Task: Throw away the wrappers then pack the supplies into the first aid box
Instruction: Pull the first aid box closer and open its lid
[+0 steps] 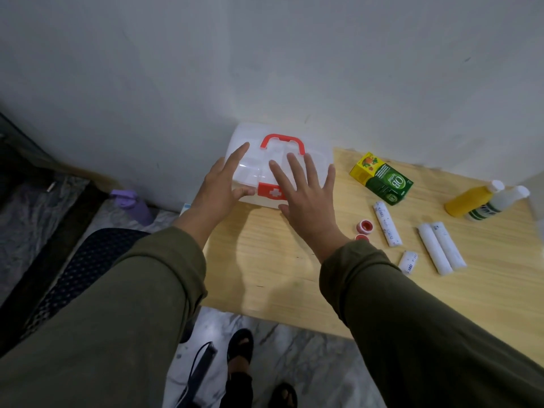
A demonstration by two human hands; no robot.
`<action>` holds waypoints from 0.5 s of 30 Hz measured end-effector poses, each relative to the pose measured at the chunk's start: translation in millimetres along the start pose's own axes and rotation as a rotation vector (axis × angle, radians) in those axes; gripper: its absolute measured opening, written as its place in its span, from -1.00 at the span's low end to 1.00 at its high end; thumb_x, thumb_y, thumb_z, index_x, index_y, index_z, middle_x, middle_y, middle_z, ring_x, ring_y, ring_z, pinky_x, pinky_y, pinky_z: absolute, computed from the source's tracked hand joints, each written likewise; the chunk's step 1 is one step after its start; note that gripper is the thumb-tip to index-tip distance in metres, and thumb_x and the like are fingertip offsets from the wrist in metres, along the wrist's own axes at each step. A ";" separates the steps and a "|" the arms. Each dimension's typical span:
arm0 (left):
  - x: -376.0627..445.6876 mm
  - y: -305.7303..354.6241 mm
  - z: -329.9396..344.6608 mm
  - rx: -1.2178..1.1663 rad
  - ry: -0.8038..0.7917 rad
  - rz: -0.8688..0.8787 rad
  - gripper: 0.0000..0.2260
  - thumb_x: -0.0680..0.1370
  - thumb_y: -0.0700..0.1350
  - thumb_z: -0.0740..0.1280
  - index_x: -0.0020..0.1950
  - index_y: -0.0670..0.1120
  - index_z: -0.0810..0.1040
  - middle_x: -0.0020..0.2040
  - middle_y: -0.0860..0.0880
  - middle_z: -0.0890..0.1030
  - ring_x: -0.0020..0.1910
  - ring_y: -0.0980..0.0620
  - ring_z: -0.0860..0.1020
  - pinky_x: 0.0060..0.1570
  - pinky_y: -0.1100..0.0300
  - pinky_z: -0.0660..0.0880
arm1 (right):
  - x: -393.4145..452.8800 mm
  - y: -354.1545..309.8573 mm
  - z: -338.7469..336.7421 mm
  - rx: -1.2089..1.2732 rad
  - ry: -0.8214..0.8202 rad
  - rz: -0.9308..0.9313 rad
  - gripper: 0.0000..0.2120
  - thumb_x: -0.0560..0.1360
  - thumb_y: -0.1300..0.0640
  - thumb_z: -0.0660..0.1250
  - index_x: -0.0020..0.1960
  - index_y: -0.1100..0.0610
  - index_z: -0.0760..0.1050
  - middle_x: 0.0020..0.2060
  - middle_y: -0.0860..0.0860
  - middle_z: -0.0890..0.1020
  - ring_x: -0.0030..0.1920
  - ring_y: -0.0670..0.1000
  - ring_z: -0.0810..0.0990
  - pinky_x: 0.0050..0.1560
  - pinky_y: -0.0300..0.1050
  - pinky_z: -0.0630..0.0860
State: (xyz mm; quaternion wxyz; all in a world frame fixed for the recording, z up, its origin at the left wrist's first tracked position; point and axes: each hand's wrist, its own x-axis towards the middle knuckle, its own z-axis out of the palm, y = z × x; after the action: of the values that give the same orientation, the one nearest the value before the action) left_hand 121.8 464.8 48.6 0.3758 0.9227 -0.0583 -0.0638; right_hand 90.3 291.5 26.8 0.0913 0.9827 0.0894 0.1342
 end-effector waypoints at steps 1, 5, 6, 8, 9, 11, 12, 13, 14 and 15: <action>-0.1 -0.6 0.6 0.006 0.009 0.004 -0.27 0.49 -0.09 0.39 0.51 0.19 0.04 0.51 -0.06 0.21 0.47 -0.11 0.21 0.37 -0.02 0.25 | 0.5 -1.7 2.3 -0.023 0.018 0.002 -0.10 0.33 -0.06 0.50 0.50 -0.07 0.04 0.45 0.14 0.31 0.44 0.28 0.27 0.33 0.42 0.14; 0.7 -1.1 1.3 0.019 0.026 0.023 -0.28 0.50 -0.10 0.39 0.51 0.17 0.04 0.49 -0.08 0.24 0.45 -0.11 0.25 0.36 -0.01 0.27 | 4.0 -7.2 6.3 -0.070 0.039 -0.002 -0.14 0.35 0.01 0.49 0.49 -0.03 0.07 0.39 0.20 0.38 0.37 0.35 0.34 0.27 0.41 0.28; 0.7 -1.2 1.4 0.020 0.026 0.021 -0.28 0.50 -0.11 0.39 0.51 0.17 0.04 0.50 -0.08 0.24 0.45 -0.11 0.24 0.36 -0.01 0.27 | 4.4 -8.1 6.7 -0.065 0.034 -0.004 -0.16 0.35 0.00 0.48 0.48 -0.01 0.08 0.39 0.22 0.38 0.36 0.37 0.35 0.26 0.40 0.31; -0.2 -0.4 0.7 0.016 0.024 0.016 -0.27 0.50 -0.11 0.39 0.52 0.17 0.03 0.51 -0.07 0.22 0.46 -0.11 0.23 0.37 0.00 0.26 | 4.3 -9.3 5.6 -0.063 0.003 -0.009 -0.15 0.36 -0.09 0.46 0.48 0.02 0.07 0.39 0.24 0.37 0.37 0.39 0.33 0.25 0.40 0.31; -0.9 0.5 0.2 0.012 0.024 0.020 -0.26 0.50 -0.12 0.39 0.52 0.17 0.02 0.51 -0.07 0.22 0.47 -0.11 0.22 0.37 0.01 0.26 | 4.1 -9.1 4.2 -0.058 -0.012 -0.016 -0.15 0.36 -0.16 0.42 0.49 0.03 0.06 0.41 0.25 0.35 0.38 0.39 0.31 0.26 0.41 0.29; -2.7 2.4 -0.8 -0.002 0.029 0.034 -0.23 0.49 -0.13 0.39 0.53 0.15 -0.02 0.51 -0.08 0.21 0.47 -0.11 0.22 0.37 0.01 0.25 | 3.0 -7.1 0.0 -0.036 -0.038 -0.042 -0.21 0.42 -0.22 0.31 0.50 0.03 0.03 0.44 0.25 0.29 0.41 0.41 0.24 0.29 0.43 0.23; -3.2 3.3 -1.0 -0.011 0.029 0.038 -0.21 0.49 -0.13 0.40 0.53 0.13 -0.05 0.52 -0.08 0.20 0.47 -0.11 0.22 0.38 0.01 0.24 | 2.5 -5.6 -2.4 -0.022 -0.043 -0.057 -0.26 0.47 -0.20 0.25 0.51 0.03 0.03 0.46 0.25 0.26 0.42 0.41 0.21 0.30 0.43 0.22; -3.7 4.5 -1.3 -0.016 0.030 0.038 -0.19 0.49 -0.14 0.40 0.53 0.12 -0.08 0.52 -0.09 0.20 0.47 -0.12 0.23 0.38 0.00 0.24 | 2.4 -3.9 -5.2 -0.009 -0.049 -0.076 -0.31 0.50 -0.16 0.21 0.51 0.03 0.02 0.47 0.24 0.23 0.43 0.41 0.19 0.31 0.43 0.20; -3.8 5.0 -0.8 -0.018 0.031 0.033 -0.17 0.49 -0.14 0.40 0.54 0.10 -0.10 0.52 -0.10 0.19 0.47 -0.13 0.23 0.38 -0.01 0.24 | 2.6 -1.8 -7.9 0.002 -0.062 -0.092 -0.35 0.53 -0.12 0.18 0.52 0.03 0.02 0.47 0.24 0.22 0.44 0.41 0.17 0.32 0.43 0.20; -4.0 5.9 -0.6 -0.018 0.032 0.029 -0.15 0.48 -0.14 0.41 0.54 0.09 -0.13 0.52 -0.11 0.20 0.46 -0.14 0.25 0.38 -0.03 0.25 | 2.9 0.8 -10.5 0.011 -0.077 -0.104 -0.37 0.54 -0.09 0.18 0.52 0.04 0.03 0.48 0.24 0.21 0.44 0.41 0.16 0.32 0.42 0.20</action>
State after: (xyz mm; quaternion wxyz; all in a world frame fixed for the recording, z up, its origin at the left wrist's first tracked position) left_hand 117.6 461.7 53.4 0.3860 0.9192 -0.0650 -0.0440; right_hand 90.2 292.8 37.6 0.0959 0.9817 0.1375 0.0907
